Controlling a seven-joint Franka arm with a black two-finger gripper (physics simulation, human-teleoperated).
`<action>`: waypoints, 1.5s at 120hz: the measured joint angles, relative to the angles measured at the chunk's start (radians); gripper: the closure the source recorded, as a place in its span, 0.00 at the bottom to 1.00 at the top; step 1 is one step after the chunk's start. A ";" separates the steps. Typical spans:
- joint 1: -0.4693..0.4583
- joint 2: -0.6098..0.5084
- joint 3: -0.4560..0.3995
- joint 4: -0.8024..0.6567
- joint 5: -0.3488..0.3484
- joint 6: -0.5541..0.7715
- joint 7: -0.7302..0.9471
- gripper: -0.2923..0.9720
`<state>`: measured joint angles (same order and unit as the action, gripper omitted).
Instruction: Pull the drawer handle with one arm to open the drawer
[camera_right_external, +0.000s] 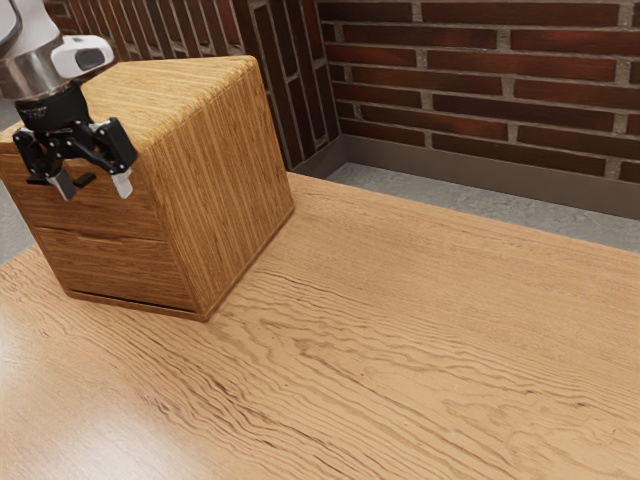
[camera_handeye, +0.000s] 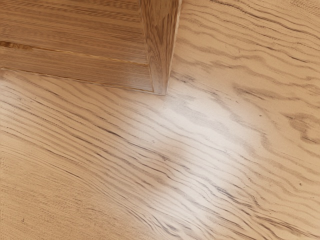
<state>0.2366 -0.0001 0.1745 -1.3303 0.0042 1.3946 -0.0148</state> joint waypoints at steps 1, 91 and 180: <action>0.003 0.000 0.000 0.000 0.000 0.003 0.002 0.25; -0.196 -0.418 -0.032 -0.295 -0.018 0.099 -0.785 0.25; -0.288 -0.522 0.453 -0.604 0.289 0.511 -1.259 0.25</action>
<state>-0.0514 -0.5223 0.6275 -1.9344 0.2927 1.9059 -1.2740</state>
